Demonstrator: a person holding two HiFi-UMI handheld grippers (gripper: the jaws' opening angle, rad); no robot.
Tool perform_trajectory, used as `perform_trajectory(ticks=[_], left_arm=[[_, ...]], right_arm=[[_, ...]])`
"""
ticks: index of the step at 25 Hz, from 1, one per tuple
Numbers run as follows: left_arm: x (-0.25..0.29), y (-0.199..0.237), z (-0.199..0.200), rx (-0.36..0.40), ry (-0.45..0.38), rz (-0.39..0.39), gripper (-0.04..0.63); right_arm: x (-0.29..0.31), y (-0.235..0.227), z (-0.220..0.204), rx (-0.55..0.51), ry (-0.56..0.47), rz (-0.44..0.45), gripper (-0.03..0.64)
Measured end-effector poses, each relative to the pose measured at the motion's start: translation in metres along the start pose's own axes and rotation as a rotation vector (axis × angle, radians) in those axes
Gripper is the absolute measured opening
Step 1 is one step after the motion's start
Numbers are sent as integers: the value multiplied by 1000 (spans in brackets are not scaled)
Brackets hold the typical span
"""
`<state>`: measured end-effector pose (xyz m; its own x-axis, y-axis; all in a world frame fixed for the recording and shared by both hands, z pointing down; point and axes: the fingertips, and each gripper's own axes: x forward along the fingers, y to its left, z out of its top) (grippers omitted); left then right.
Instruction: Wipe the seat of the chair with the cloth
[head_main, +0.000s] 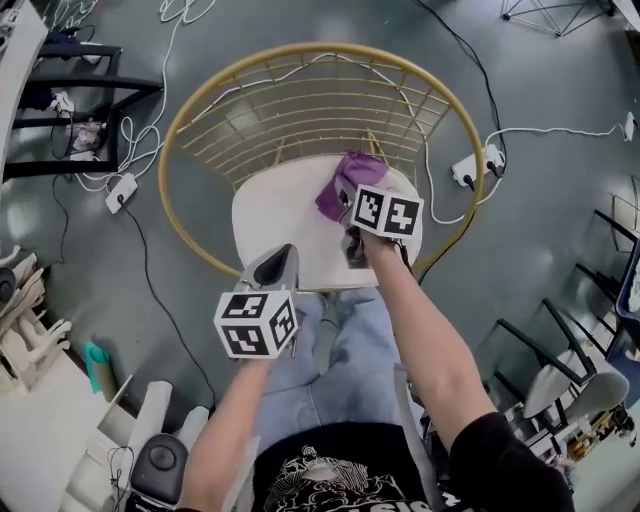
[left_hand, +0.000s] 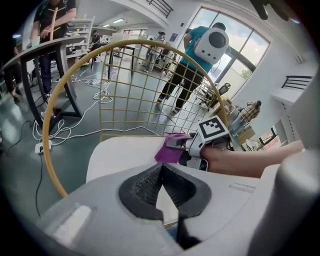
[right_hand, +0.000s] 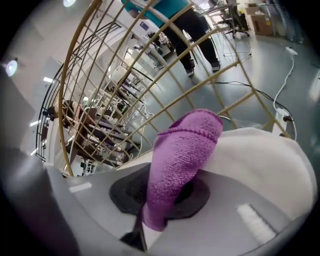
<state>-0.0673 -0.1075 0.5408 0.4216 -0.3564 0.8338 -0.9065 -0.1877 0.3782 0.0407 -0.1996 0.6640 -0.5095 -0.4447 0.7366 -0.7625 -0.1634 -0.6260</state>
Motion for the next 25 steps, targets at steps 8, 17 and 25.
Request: perform_trajectory(ticks=[8, 17, 25], left_arm=[[18, -37, 11, 93, 32, -49, -5], [26, -51, 9, 133, 55, -56, -5], [4, -4, -2, 72, 24, -8, -5]], right_arm=[[-54, -54, 9, 148, -115, -67, 55], [-85, -79, 0, 170, -117, -96, 55], [-73, -4, -11, -4, -71, 39, 55]])
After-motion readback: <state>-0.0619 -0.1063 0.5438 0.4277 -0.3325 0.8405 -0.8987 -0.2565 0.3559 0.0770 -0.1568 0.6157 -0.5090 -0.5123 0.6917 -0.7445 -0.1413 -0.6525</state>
